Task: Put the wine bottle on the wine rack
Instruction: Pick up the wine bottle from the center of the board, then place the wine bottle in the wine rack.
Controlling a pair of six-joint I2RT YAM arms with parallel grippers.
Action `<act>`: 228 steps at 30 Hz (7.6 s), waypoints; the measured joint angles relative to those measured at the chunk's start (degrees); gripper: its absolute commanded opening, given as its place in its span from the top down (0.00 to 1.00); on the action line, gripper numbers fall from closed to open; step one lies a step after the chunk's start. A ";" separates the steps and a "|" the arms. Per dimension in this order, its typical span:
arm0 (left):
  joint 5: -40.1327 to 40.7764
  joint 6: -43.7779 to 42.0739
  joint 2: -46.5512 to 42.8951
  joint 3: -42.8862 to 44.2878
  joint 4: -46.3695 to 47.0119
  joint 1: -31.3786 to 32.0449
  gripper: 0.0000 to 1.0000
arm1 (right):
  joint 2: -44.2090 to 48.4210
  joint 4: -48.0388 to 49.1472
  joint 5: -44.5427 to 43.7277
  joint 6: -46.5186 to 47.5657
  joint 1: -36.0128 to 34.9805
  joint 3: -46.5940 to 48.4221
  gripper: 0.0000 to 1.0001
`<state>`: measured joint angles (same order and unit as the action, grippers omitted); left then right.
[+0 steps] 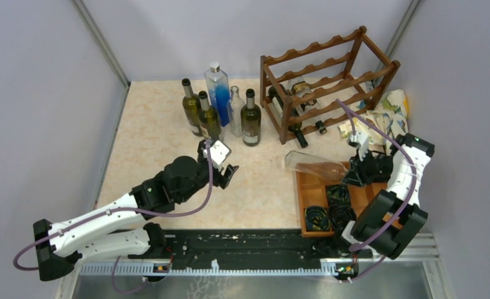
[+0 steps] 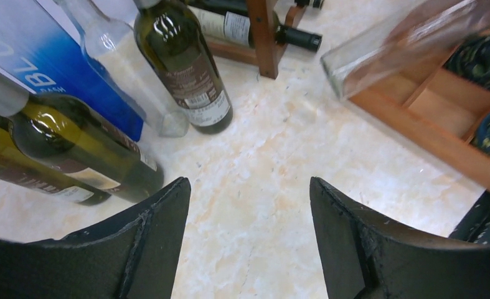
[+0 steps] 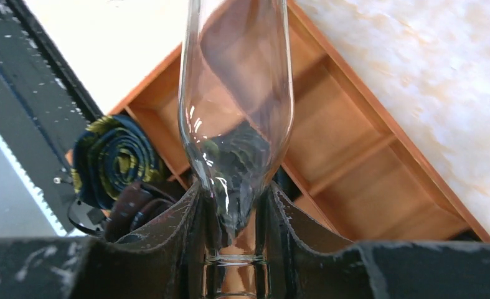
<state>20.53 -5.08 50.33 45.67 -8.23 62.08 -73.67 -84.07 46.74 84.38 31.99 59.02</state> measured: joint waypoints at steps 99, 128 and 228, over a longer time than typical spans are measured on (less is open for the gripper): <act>10.23 -13.09 7.34 -6.38 -3.06 -0.11 0.04 | -28.39 119.84 -0.96 -61.33 -4.07 -14.12 1.00; 12.04 -14.71 9.81 -7.37 -2.45 -0.11 0.03 | -40.44 135.19 -2.01 -66.10 -9.38 -8.59 1.00; -4.37 24.13 -12.81 -12.85 17.73 -0.44 0.01 | 24.22 50.69 16.37 -54.62 -7.52 -16.59 0.02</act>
<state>16.16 19.05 37.52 32.82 9.50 61.65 -49.45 -33.39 63.11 29.76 24.47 42.44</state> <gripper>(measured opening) 0.987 0.983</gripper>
